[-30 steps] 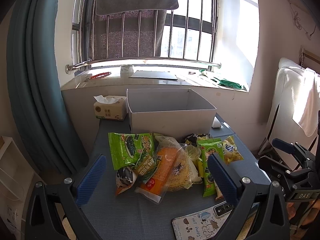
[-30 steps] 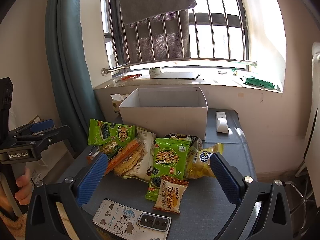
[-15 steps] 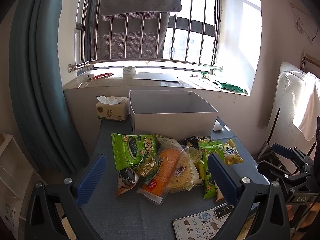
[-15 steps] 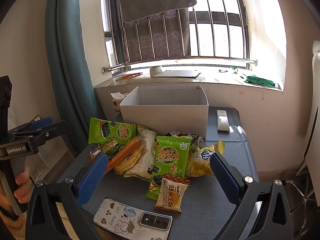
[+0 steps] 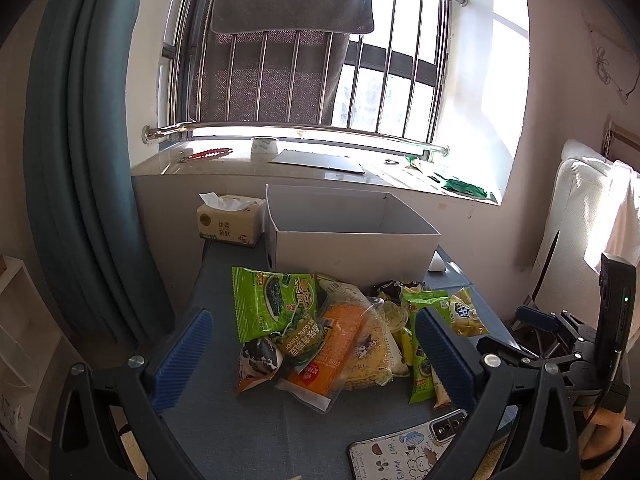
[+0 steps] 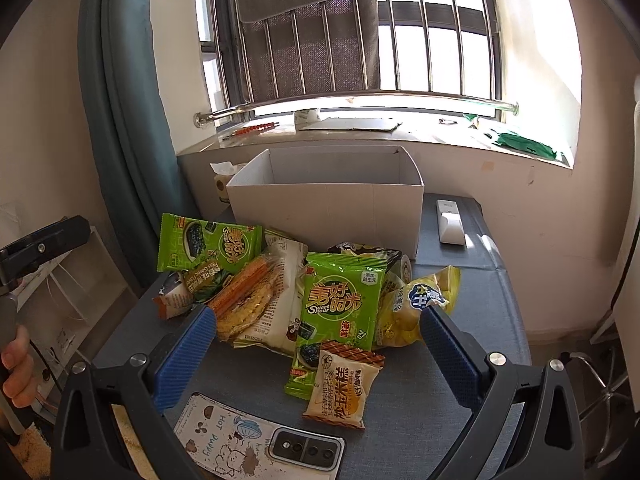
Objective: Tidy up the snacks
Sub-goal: 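Grasp a green seaweed snack bag with the right gripper while the left gripper grasps another green bag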
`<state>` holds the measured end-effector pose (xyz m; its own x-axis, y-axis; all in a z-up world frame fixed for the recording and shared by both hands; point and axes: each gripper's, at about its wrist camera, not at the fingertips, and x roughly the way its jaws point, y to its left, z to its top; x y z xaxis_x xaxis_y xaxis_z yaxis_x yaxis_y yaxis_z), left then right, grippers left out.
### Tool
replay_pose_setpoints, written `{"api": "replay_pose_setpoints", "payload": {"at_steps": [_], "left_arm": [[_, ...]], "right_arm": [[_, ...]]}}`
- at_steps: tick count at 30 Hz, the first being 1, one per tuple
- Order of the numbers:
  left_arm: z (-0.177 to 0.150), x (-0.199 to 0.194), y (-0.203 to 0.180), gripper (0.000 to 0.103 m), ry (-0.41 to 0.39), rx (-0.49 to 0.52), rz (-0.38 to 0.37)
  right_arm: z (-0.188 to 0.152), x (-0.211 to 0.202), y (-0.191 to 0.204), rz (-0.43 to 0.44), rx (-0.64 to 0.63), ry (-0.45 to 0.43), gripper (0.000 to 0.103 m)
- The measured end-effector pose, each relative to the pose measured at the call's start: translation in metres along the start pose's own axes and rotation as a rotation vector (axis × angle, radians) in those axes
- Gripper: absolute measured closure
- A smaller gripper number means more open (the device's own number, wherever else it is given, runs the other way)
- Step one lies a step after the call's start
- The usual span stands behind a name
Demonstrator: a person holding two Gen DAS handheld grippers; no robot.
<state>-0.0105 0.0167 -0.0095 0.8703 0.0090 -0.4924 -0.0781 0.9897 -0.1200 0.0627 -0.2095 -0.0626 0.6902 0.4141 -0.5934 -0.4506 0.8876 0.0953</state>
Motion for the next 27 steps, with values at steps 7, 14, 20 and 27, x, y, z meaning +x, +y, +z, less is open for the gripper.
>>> {"api": "replay_pose_setpoints", "payload": {"at_steps": [7,14,20,27], "left_arm": [[-0.006,0.003,0.013,0.000,-0.014,-0.015,0.021],[-0.017,0.005,0.024,0.000,-0.019,0.001,0.030],[-0.022,0.016,0.033,0.000,0.048,-0.001,0.033],[-0.018,0.050,0.044,0.000,0.137,-0.037,-0.041]], "right_arm": [[0.004,0.058,-0.005,-0.071,-0.033,0.081,0.000],[0.005,0.109,-0.019,-0.041,0.040,0.192,0.004],[0.005,0.111,-0.024,0.009,0.065,0.182,0.037],[0.031,0.064,-0.038,0.009,0.120,-0.047,0.038]]}}
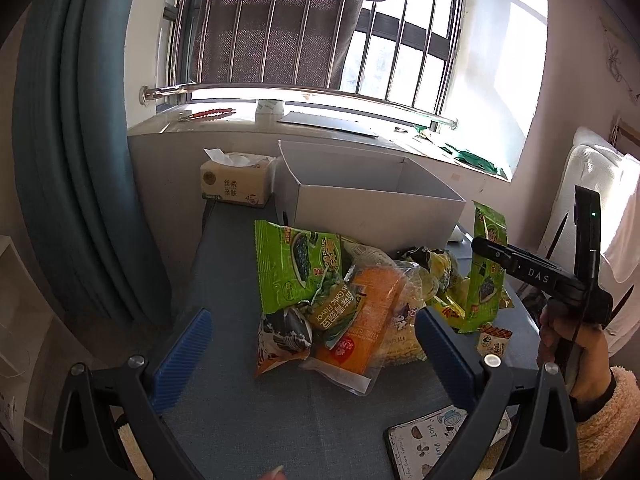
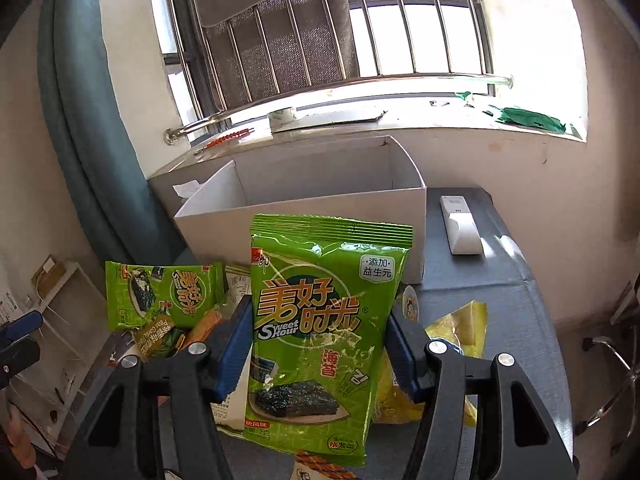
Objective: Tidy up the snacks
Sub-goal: 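Grasp a green seaweed snack bag with the right gripper while the left gripper grasps another green bag, then carry both green seaweed bags into the white box and release them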
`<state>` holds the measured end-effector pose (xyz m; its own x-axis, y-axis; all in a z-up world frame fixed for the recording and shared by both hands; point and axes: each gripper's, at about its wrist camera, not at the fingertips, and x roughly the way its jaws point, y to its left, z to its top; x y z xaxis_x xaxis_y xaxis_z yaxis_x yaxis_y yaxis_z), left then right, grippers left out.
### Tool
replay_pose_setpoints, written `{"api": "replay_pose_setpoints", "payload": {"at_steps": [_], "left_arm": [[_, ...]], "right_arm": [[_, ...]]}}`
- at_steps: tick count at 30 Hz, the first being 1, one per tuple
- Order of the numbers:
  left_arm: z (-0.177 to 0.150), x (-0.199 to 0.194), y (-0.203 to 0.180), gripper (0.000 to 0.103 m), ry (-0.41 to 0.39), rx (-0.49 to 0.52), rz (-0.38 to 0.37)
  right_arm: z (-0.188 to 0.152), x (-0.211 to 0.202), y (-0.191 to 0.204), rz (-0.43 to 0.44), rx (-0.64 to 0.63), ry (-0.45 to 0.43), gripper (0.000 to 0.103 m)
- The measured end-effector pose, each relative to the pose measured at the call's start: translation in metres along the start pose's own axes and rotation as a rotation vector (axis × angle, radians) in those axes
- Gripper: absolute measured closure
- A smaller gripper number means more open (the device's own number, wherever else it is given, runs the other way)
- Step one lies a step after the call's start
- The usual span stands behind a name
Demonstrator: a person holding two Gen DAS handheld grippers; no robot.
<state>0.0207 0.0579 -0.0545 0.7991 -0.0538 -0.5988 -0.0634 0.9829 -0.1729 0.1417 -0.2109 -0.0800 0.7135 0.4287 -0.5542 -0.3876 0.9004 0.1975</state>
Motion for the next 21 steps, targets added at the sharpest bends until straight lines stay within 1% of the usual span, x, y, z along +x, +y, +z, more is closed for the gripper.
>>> {"api": "replay_pose_setpoints", "payload": {"at_steps": [2,6,9,11,13,14,15,16,17,18,19,21], "left_arm": [[0.007,0.017,0.008,0.000,0.029,-0.012,-0.022],[0.028,0.064,0.025,0.000,0.102,-0.003,-0.025],[0.041,0.099,0.034,0.000,0.164,0.004,-0.089],[0.047,0.121,0.034,0.001,0.210,0.024,-0.097],[0.050,0.135,0.030,0.002,0.226,0.061,-0.113],[0.050,0.142,0.027,0.008,0.240,0.087,-0.115],[0.049,0.147,0.024,0.016,0.253,0.108,-0.102],[0.048,0.150,0.021,0.047,0.265,0.125,-0.085],[0.047,0.152,0.020,0.073,0.269,0.127,-0.084],[0.047,0.152,0.021,0.078,0.258,0.108,-0.113],[0.047,0.149,0.019,0.089,0.245,0.098,-0.126],[0.047,0.138,0.013,0.089,0.198,0.131,-0.073]], "right_arm": [[0.010,-0.013,-0.001,0.005,0.004,-0.038,0.038],[0.027,-0.036,-0.001,0.030,0.014,-0.089,0.038],[0.027,-0.050,0.003,0.057,0.006,-0.102,0.038],[0.023,-0.057,0.006,0.061,0.001,-0.105,0.038],[0.015,-0.062,0.006,0.066,-0.002,-0.108,0.038],[0.012,-0.064,0.006,0.067,-0.001,-0.103,0.038],[0.008,-0.064,0.005,0.065,0.003,-0.098,0.038],[0.004,-0.063,0.005,0.067,0.005,-0.089,0.037],[0.001,-0.063,0.004,0.070,0.008,-0.081,0.037],[-0.003,-0.062,0.002,0.070,0.014,-0.076,0.037],[-0.006,-0.061,0.001,0.073,0.017,-0.067,0.037],[-0.012,-0.058,-0.001,0.077,0.025,-0.052,0.037]]}}
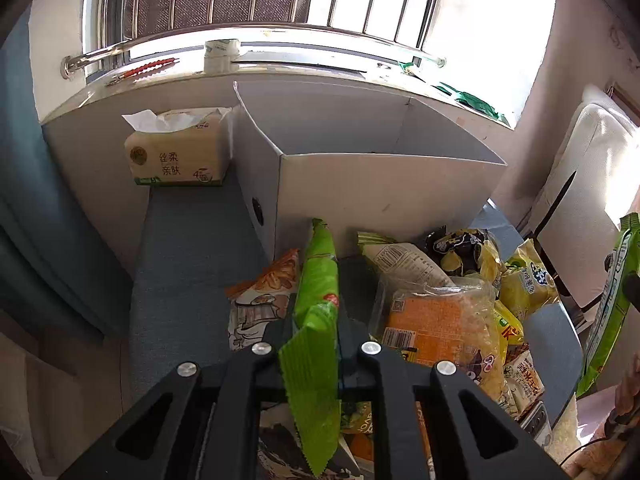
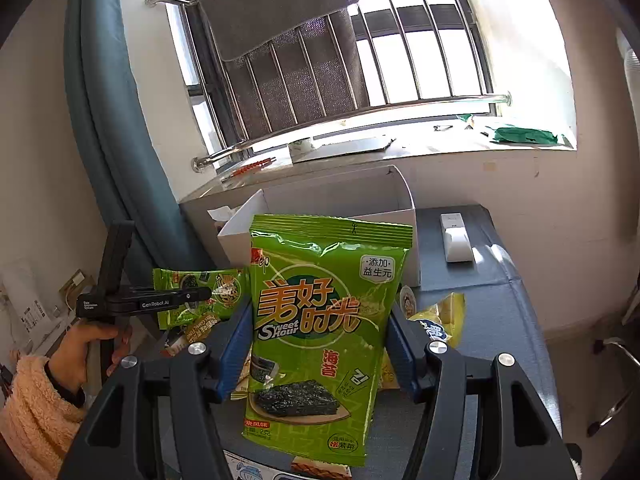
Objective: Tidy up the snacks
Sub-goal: 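Carry both green seaweed bags into the white box and release them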
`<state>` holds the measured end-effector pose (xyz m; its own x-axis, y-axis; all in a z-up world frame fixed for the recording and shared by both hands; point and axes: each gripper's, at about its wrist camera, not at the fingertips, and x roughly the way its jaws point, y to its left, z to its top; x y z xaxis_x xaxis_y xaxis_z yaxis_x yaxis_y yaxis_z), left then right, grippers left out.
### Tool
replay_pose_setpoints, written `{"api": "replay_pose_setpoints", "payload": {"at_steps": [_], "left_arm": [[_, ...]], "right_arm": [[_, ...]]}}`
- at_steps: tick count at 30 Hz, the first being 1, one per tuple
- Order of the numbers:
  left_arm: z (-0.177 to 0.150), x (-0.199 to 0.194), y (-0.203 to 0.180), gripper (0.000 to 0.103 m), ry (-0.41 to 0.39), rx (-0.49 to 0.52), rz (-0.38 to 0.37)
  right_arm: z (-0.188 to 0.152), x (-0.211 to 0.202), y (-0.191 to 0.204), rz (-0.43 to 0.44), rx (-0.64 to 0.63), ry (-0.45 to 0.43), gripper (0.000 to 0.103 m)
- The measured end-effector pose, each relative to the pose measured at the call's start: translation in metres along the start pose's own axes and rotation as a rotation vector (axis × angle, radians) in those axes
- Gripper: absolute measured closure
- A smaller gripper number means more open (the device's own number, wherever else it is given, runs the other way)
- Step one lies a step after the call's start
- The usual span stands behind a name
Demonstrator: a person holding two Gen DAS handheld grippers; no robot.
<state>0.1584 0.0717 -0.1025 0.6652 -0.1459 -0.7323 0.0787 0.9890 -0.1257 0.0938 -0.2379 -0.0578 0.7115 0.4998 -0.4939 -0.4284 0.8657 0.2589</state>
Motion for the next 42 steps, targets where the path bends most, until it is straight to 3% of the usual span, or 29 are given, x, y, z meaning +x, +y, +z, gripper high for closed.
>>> {"api": "replay_pose_setpoints", "payload": {"at_steps": [3,9,15,18,22,27,29,30,31,32,33,35,38,42], "left_arm": [[0.001,-0.022,-0.008,0.089,-0.069,0.033,-0.003],[0.023,-0.079,-0.010,0.089,-0.251,-0.032,-0.053],[0.083,-0.087,-0.006,0.089,-0.374,-0.102,-0.052],[0.120,-0.063,-0.007,0.089,-0.374,-0.119,-0.031],[0.154,-0.015,-0.011,0.089,-0.293,-0.114,0.003],[0.167,0.026,-0.014,0.089,-0.220,-0.090,0.031],[0.169,0.040,-0.011,0.082,-0.171,-0.098,0.043],[0.169,0.046,-0.010,0.073,-0.138,-0.095,0.058],[0.168,0.049,-0.009,0.045,-0.120,-0.094,0.079],[0.166,0.050,-0.007,0.014,-0.120,-0.097,0.109],[0.162,0.046,-0.007,0.005,-0.149,-0.097,0.130],[0.155,0.036,-0.005,0.000,-0.192,-0.096,0.131],[0.153,0.024,-0.001,0.000,-0.166,-0.113,0.078],[0.147,-0.005,-0.005,0.000,-0.226,-0.098,0.099]], "right_arm": [[-0.004,0.003,-0.004,0.008,0.015,0.015,0.037],[0.009,0.008,-0.004,0.040,0.012,0.006,0.037],[0.078,0.051,-0.003,0.042,-0.053,0.002,0.037],[0.123,0.094,-0.012,0.020,-0.046,0.018,0.037],[0.176,0.158,-0.031,-0.030,0.003,0.086,0.037],[0.200,0.212,-0.041,-0.109,-0.039,0.177,0.037],[0.198,0.229,-0.047,-0.104,-0.027,0.238,0.030],[0.196,0.236,-0.049,-0.105,-0.010,0.273,0.024],[0.193,0.239,-0.052,-0.111,0.006,0.290,0.010],[0.190,0.239,-0.054,-0.117,0.021,0.288,0.003],[0.188,0.236,-0.055,-0.116,0.028,0.275,0.000],[0.186,0.229,-0.055,-0.112,0.031,0.242,0.000],[0.187,0.213,-0.054,-0.094,0.048,0.197,0.000],[0.191,0.183,-0.042,-0.063,0.047,0.132,0.000]]}}
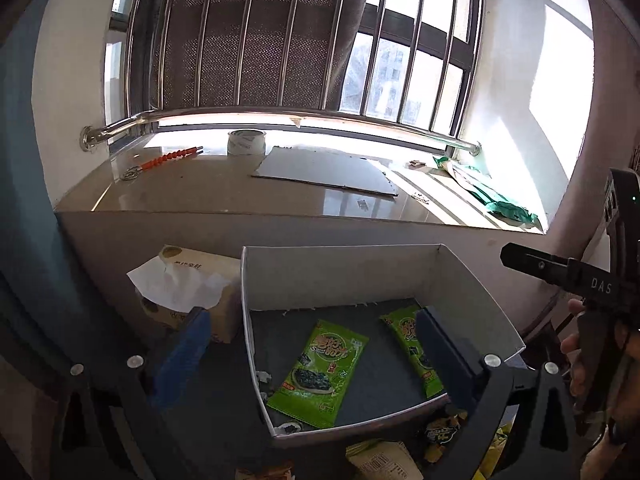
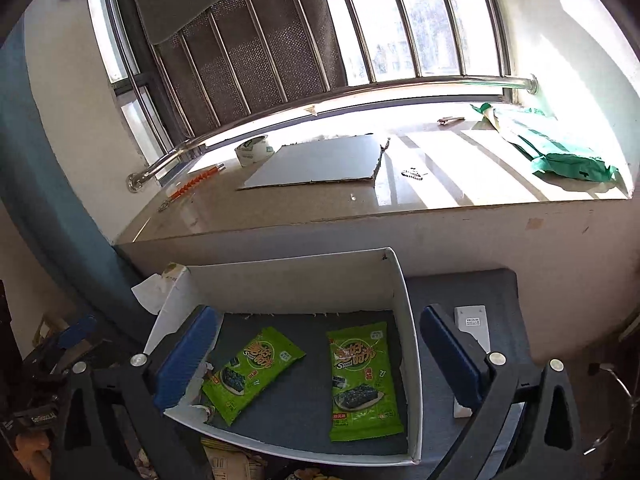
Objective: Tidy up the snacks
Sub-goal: 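Carry both green seaweed bags into the white box and release them, then grasp the yellow chip bag with the right gripper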
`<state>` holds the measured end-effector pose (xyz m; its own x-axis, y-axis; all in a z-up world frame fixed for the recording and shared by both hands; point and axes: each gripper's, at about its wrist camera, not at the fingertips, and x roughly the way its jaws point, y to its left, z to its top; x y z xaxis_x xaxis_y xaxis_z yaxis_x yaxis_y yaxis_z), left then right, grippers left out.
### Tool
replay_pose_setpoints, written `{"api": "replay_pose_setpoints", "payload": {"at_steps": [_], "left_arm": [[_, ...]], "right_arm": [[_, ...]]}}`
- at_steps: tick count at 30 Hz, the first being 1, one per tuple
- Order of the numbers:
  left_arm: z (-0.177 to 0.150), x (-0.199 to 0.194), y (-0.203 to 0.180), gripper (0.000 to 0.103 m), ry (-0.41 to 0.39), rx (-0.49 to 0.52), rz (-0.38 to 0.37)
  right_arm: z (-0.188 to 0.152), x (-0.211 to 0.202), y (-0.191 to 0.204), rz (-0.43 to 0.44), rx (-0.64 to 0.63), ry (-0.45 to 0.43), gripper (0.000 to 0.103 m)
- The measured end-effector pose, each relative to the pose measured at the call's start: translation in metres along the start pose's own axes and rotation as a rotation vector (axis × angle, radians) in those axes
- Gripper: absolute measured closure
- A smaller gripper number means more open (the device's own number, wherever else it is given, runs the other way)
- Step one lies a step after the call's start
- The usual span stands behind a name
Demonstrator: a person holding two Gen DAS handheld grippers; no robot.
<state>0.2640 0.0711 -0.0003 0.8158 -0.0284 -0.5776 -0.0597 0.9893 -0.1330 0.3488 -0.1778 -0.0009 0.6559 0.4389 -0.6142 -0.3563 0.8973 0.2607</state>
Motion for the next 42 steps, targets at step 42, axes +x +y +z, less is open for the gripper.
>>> {"api": "replay_pose_setpoints", "payload": {"at_steps": [42], "left_arm": [[-0.205,-0.149,0.020,0.000,0.011,-0.133,-0.173]], "right_arm": [[-0.250,-0.095,-0.080,0.110,0.261,0.055,0.000]]}}
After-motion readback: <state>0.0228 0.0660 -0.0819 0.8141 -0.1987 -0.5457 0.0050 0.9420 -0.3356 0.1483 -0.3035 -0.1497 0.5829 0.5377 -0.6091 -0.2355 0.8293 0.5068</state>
